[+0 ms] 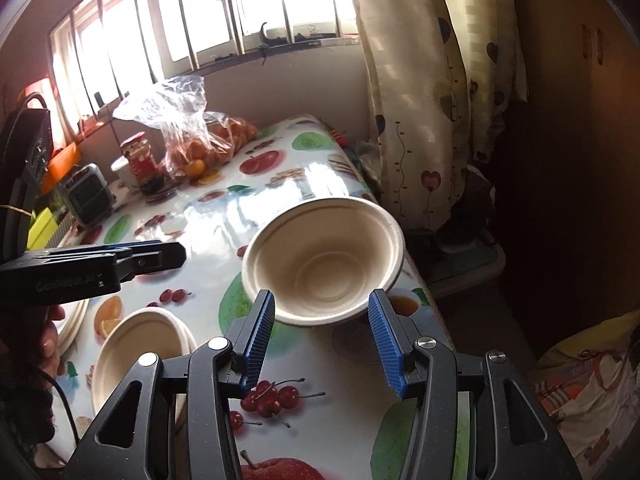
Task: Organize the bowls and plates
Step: 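Close the left tool on one nested bowl stack while the right tool grips another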
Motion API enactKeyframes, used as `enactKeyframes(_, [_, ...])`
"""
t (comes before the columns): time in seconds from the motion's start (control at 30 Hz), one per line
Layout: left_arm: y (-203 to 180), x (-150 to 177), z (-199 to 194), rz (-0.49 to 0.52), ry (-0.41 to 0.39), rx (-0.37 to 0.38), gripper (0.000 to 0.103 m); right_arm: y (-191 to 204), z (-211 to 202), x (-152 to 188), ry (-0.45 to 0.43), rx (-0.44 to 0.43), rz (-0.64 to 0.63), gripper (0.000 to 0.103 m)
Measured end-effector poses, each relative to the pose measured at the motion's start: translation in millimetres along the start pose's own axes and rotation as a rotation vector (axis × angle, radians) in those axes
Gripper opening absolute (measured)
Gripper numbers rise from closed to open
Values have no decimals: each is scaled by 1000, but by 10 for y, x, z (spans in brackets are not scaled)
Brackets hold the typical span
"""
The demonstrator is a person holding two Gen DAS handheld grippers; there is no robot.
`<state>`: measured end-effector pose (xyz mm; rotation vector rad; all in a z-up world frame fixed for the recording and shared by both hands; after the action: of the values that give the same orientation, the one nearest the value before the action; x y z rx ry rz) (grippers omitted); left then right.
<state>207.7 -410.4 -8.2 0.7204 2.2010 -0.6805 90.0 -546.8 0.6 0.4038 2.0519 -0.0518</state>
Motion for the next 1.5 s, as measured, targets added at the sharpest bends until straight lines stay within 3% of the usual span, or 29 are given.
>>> enactKeyframes(0.57, [-79,-48,540,-29,75,11,35,-379,398,-41,38,65,33,48])
enactKeyframes(0.9, [-120,-34,611,-27,87,20,35,-429,491,-24,51,62,44,46])
enactKeyframes(1.17, [-163,7,671,-24,105,25,35,-422,542,8,65,52,53,34])
enactKeyframes(1.5, [-198,13,704,-21,106,33,21,-384,583,33,74,36,60,23])
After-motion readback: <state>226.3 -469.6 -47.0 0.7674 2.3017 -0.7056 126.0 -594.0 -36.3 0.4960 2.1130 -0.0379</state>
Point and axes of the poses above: each gripper's, at about its wrist camera, not at the fingertips, and z roughly the way its jaws point, y to its left, x to its underside, the point moved 10 cm from there along z, roughly the way its jaws point, and after that the axes turned 15 degrees about -y, right-handed, at the moved point
